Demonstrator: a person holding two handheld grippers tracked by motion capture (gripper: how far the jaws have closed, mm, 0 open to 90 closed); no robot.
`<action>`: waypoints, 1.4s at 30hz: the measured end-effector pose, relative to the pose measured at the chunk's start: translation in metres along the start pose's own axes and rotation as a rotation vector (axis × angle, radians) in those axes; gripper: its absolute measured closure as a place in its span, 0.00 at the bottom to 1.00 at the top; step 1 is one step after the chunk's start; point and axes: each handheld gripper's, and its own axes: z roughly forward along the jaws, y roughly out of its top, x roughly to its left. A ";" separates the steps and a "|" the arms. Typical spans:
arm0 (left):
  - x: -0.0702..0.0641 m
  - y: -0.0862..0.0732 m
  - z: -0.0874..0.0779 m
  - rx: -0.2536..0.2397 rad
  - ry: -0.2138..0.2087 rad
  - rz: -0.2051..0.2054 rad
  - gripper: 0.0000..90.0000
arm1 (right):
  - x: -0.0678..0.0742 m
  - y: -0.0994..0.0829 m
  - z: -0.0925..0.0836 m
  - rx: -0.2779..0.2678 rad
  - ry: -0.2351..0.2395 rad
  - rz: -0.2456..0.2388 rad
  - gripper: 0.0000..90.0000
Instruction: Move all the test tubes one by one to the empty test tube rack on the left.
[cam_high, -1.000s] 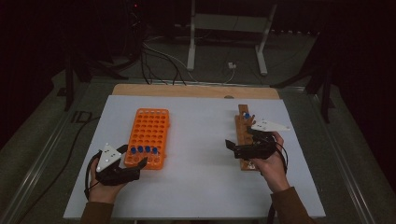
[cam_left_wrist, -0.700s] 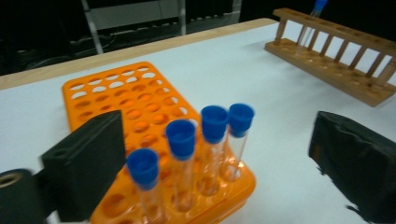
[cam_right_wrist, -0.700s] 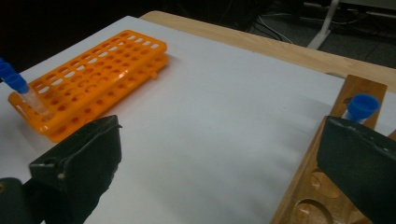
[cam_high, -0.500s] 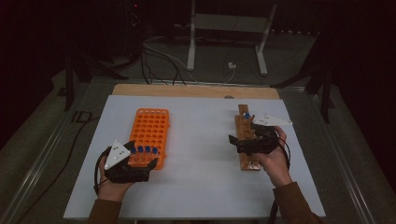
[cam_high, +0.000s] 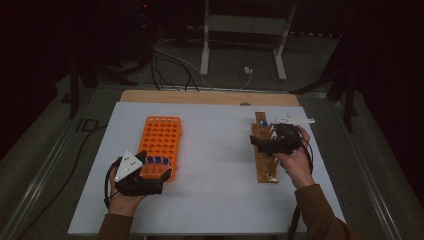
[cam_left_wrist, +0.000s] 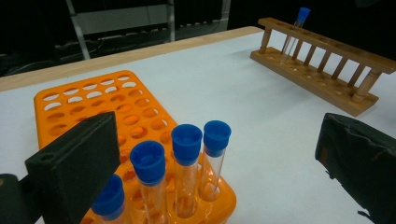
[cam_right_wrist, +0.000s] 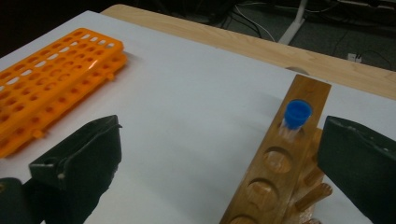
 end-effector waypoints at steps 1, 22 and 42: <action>0.000 0.000 0.000 -0.001 0.000 -0.001 0.01 | -0.001 0.001 0.002 0.001 -0.006 0.002 0.00; 0.007 -0.002 -0.007 -0.017 0.018 -0.032 0.01 | -0.034 0.004 0.036 0.047 -0.090 0.011 0.06; 0.005 -0.002 -0.008 -0.012 0.003 -0.034 0.01 | -0.041 -0.005 0.065 0.077 -0.147 -0.006 0.83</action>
